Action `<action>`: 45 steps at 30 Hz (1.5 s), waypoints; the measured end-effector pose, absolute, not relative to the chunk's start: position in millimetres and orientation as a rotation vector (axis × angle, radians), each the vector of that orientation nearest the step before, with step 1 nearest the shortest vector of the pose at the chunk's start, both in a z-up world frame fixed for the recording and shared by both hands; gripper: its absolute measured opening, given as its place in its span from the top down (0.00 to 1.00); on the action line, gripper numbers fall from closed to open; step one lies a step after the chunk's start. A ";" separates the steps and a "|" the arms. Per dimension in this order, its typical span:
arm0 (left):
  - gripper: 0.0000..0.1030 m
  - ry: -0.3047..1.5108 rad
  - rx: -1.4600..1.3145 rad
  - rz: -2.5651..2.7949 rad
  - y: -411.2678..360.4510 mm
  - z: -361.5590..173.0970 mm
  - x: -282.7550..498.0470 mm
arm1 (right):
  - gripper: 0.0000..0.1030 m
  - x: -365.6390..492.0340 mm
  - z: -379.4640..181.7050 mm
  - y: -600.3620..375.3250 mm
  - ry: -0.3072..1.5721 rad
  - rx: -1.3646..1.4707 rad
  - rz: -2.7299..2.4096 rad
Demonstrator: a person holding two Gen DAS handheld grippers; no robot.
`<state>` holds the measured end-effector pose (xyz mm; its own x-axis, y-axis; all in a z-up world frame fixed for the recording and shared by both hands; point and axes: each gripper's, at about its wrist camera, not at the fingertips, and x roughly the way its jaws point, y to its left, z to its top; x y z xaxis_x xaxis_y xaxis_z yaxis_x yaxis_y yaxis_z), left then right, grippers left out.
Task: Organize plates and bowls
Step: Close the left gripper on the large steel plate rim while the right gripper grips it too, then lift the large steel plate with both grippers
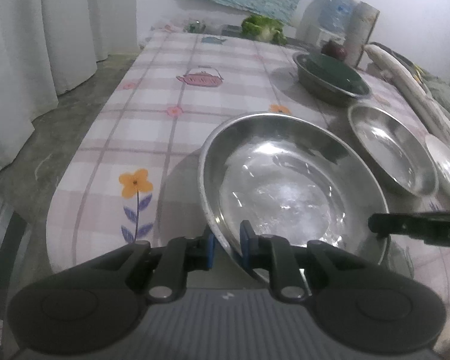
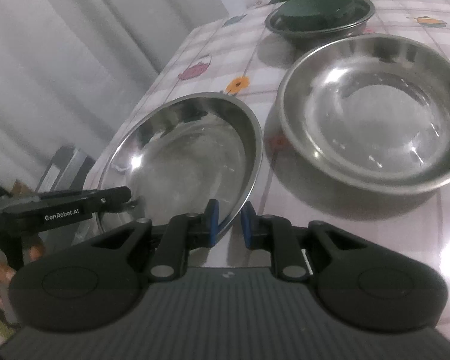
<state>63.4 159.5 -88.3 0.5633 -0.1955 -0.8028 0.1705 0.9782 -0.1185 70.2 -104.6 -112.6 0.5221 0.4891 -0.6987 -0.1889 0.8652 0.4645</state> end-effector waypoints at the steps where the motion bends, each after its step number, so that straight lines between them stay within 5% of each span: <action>1: 0.81 0.952 -0.027 -0.221 159.3 -88.4 60.8 | 0.83 68.0 -111.8 -104.5 0.943 0.338 0.429; 17: 0.62 0.945 0.026 -0.194 151.8 -94.4 74.8 | 0.81 82.4 -115.3 -101.0 0.897 0.317 0.397; 45: 0.64 0.919 0.050 -0.112 140.7 -98.8 89.6 | 0.88 91.7 -123.6 -99.1 0.880 0.343 0.349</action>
<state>89.6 140.7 -98.8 0.6009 -0.0751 -0.7958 0.1176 0.9931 -0.0049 91.7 -99.1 -123.6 0.5887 0.4318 -0.6834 -0.1549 0.8900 0.4289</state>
